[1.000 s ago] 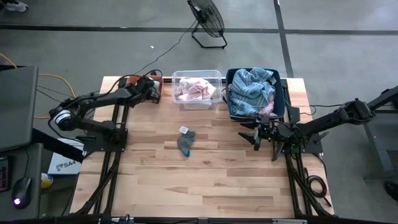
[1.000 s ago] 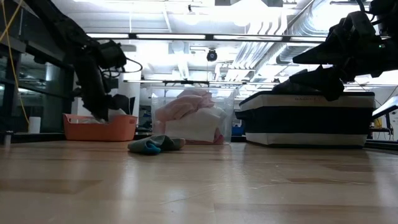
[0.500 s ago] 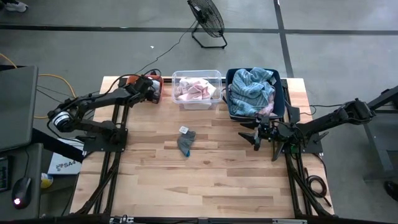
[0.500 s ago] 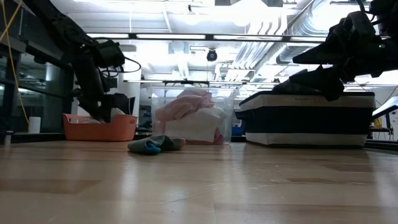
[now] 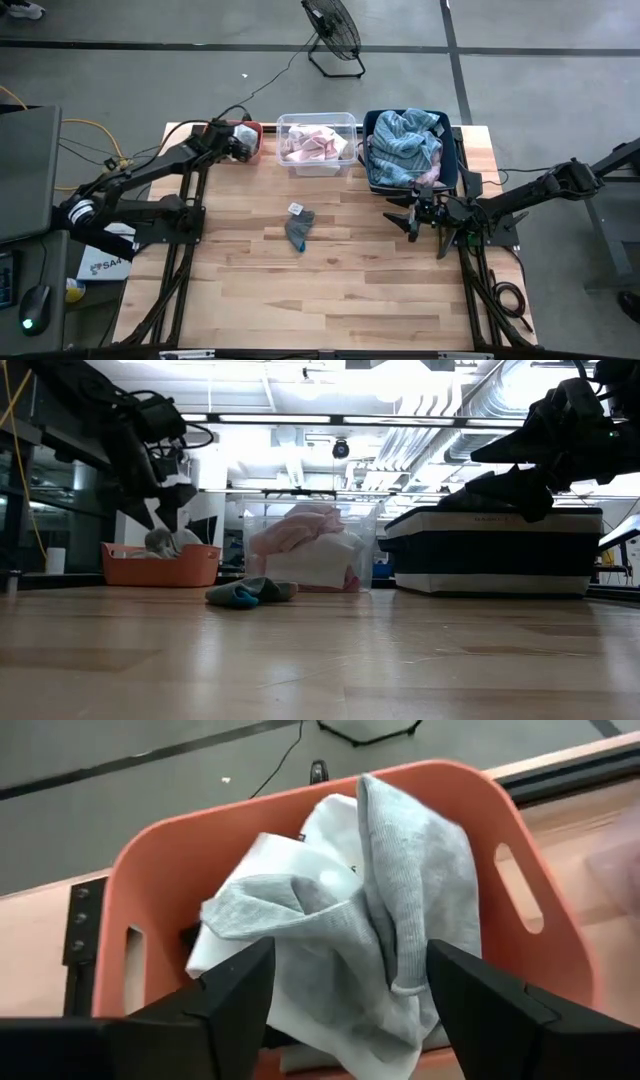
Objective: Pick & Place Cloths
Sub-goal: Put the light gray sock into the orange bin, then put the gray sock into the orange bin
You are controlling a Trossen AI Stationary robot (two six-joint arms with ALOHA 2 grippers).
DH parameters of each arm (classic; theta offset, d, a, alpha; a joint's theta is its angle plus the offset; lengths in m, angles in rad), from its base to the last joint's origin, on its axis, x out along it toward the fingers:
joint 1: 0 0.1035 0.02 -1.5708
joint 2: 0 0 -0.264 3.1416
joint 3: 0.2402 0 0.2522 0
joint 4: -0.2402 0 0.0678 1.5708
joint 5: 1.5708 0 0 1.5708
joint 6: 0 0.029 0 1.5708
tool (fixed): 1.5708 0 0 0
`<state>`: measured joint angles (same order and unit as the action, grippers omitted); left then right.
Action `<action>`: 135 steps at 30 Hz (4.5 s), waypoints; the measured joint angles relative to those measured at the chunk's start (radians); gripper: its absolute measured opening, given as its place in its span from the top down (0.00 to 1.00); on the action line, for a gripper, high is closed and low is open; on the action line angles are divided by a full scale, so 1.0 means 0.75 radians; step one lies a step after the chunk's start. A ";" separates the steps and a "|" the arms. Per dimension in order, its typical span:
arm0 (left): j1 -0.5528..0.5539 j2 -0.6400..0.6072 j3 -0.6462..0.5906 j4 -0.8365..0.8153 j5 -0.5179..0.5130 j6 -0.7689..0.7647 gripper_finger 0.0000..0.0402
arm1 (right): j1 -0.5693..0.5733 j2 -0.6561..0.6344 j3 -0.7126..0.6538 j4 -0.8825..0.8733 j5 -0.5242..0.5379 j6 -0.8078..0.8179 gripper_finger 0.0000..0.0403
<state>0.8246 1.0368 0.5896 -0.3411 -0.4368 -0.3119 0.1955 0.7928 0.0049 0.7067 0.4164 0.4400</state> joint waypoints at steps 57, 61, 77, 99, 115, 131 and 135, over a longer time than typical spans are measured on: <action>-0.157 -0.187 0.000 -0.011 -0.040 0.280 0.35 | 0.000 0.000 0.000 0.000 0.000 0.000 0.33; -0.296 -0.239 0.000 -0.082 -0.004 0.281 0.34 | 0.000 0.000 0.000 0.000 0.000 0.000 0.33; -0.995 -0.122 0.000 -0.073 0.391 0.481 0.34 | 0.000 0.000 0.000 0.000 0.000 0.000 0.33; -1.189 0.553 0.000 0.601 0.511 0.595 0.34 | 0.000 0.000 0.000 0.000 0.000 0.000 0.33; -1.187 0.745 0.003 0.726 0.506 0.578 0.45 | 0.000 0.000 0.000 0.000 0.000 0.000 0.33; -1.187 0.747 0.003 0.698 0.501 0.545 0.97 | 0.000 0.000 0.000 -0.001 0.000 0.000 0.33; -1.187 0.747 0.003 0.697 0.500 0.535 0.98 | 0.000 0.000 0.000 -0.001 0.000 0.000 0.33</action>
<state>-0.0658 1.5970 0.5919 0.1814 -0.0620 0.0893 0.1955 0.7928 0.0051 0.7063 0.4164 0.4400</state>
